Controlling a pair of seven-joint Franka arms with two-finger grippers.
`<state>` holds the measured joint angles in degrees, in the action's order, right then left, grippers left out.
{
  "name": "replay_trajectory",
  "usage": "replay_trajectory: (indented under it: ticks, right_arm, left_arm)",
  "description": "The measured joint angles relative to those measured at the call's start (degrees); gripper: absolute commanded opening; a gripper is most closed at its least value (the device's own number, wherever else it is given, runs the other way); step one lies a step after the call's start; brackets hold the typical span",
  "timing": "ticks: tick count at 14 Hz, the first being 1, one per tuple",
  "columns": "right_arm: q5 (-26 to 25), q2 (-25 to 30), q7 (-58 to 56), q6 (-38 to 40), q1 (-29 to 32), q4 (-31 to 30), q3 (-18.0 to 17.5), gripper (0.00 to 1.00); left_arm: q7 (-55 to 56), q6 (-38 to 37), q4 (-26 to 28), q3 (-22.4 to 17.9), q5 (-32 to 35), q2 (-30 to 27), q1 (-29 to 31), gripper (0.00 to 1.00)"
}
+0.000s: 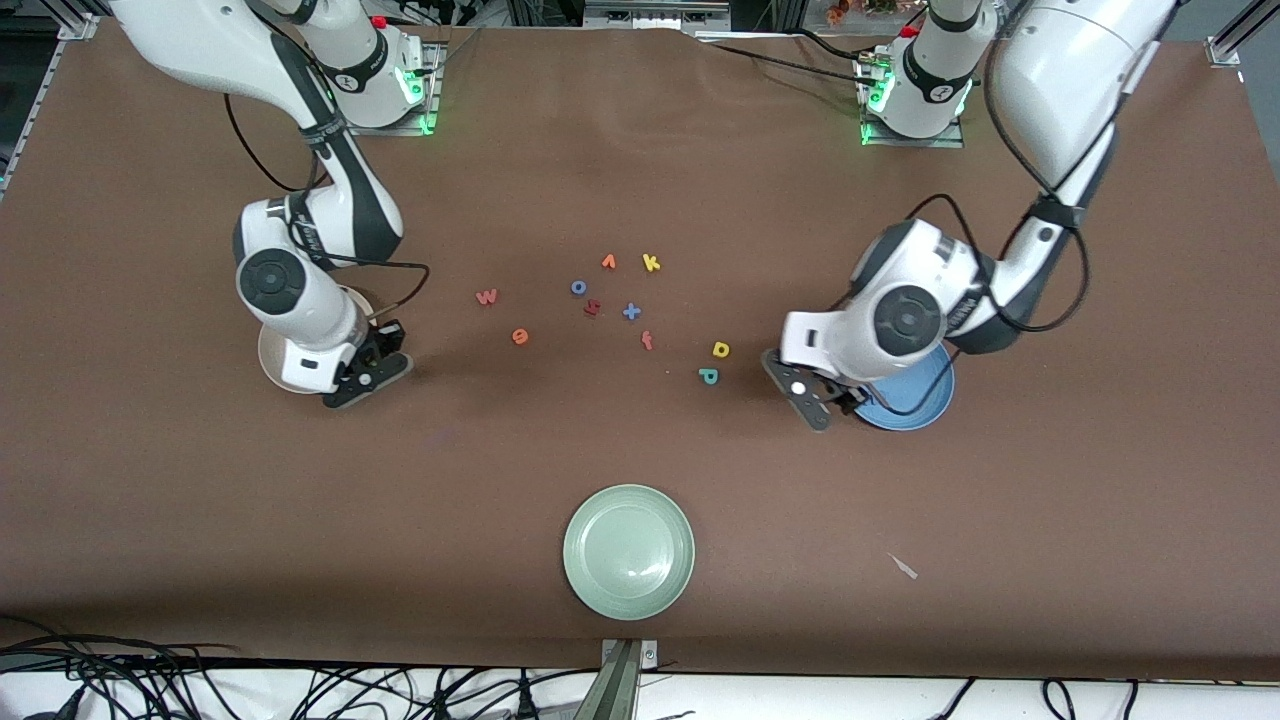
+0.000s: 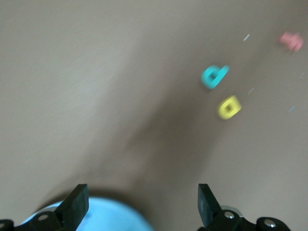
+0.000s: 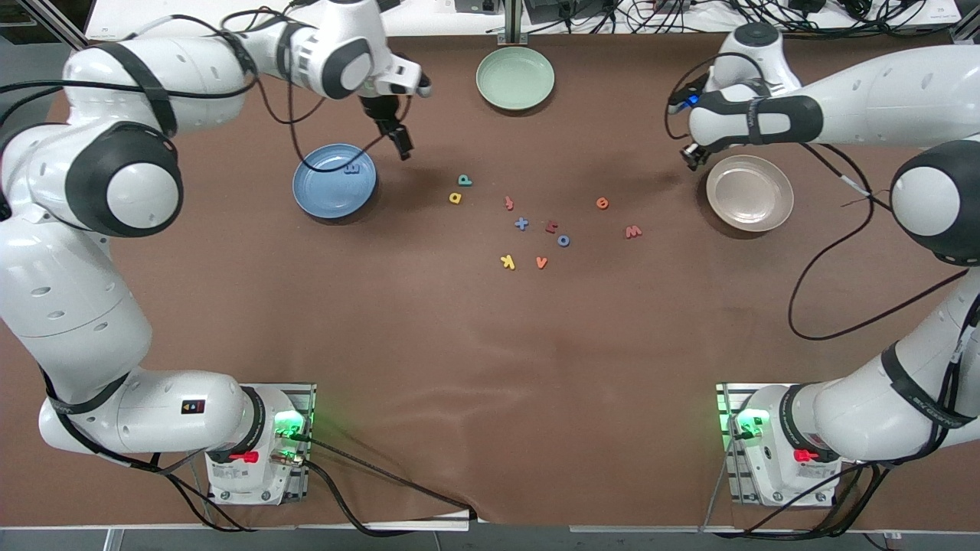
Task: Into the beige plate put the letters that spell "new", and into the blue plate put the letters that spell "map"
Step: 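Drop the E on the blue plate while the right gripper drops u on white, then grasp the yellow d with the left gripper while the right gripper reaches letters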
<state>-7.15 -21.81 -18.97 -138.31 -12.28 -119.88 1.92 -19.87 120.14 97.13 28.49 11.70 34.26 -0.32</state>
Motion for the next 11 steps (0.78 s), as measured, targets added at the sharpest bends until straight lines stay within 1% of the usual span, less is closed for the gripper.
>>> replay_trajectory:
  ticks: [1,2,3,5,7,9,10,11]
  right_arm:
    - [0.00,0.99,-2.24,-0.78,0.03,-1.59,1.33,0.20]
    - [0.00,1.94,-4.43,-1.91,0.04,-3.30,2.66,0.23]
    - [0.00,2.67,-6.57,-3.54,0.06,-5.11,3.94,0.33]
    - [0.00,3.58,-9.42,-6.46,0.11,-8.21,6.03,1.00]
    - [0.06,3.81,-9.83,-7.01,0.13,-9.32,6.83,1.00]
    - [0.42,4.34,-9.26,-6.13,0.06,-9.34,6.67,1.00]
    - [0.72,4.91,-7.79,-5.38,0.04,-9.34,6.11,1.00]
    - [0.97,5.52,-5.15,-4.70,0.04,-9.34,4.83,1.00]
  left_arm:
    - [3.35,0.03,-0.32,-0.02,0.00,0.58,-2.21,1.00]
    - [6.07,0.11,-0.83,-0.05,0.00,1.45,-4.21,1.00]
    - [8.53,0.64,-1.36,-0.14,0.00,2.57,-6.08,1.00]
    - [12.49,3.94,-1.57,-0.91,0.44,4.66,-9.02,1.00]
    - [16.16,7.06,-1.20,-1.51,2.00,6.79,-10.46,1.00]
    - [21.13,8.12,-0.87,-1.56,2.26,8.10,-11.15,1.00]
    - [23.99,8.14,-0.74,-1.56,2.28,8.32,-11.58,1.00]
    - [26.48,8.14,-0.60,-1.57,2.35,8.37,-12.02,1.00]
